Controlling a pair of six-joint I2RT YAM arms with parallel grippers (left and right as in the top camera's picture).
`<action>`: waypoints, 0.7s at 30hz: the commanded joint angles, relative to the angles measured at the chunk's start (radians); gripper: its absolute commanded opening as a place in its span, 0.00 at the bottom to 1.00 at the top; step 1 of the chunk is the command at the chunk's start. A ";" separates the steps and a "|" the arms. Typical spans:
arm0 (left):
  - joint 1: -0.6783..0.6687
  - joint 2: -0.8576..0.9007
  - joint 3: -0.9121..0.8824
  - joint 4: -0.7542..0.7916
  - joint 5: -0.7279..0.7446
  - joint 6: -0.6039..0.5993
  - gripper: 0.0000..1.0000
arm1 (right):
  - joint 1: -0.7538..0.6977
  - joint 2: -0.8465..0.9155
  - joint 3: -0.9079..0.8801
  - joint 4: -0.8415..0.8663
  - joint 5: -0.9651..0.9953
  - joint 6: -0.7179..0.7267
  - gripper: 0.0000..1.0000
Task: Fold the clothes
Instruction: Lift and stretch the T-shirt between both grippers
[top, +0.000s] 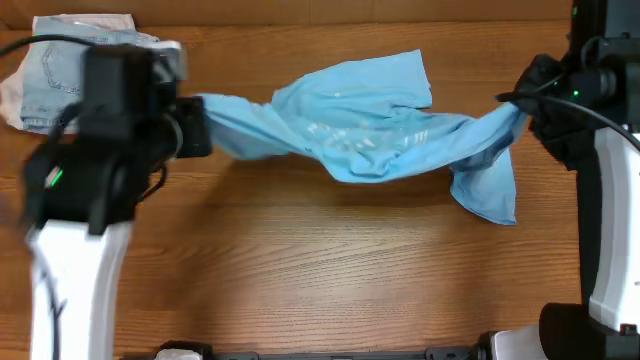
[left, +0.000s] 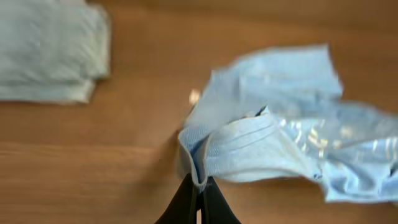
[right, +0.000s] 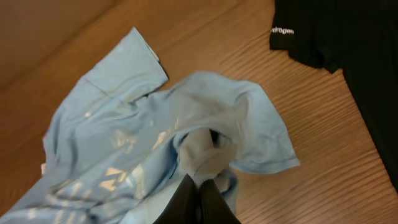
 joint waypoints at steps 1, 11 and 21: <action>-0.002 -0.112 0.092 -0.009 -0.151 -0.066 0.04 | -0.002 -0.030 0.100 -0.018 -0.002 -0.002 0.04; -0.002 -0.328 0.174 0.008 -0.451 -0.139 0.04 | -0.002 -0.030 0.341 -0.061 -0.001 -0.006 0.04; -0.002 -0.211 0.150 0.058 -0.562 -0.195 0.04 | -0.003 0.004 0.360 0.091 0.011 -0.002 0.04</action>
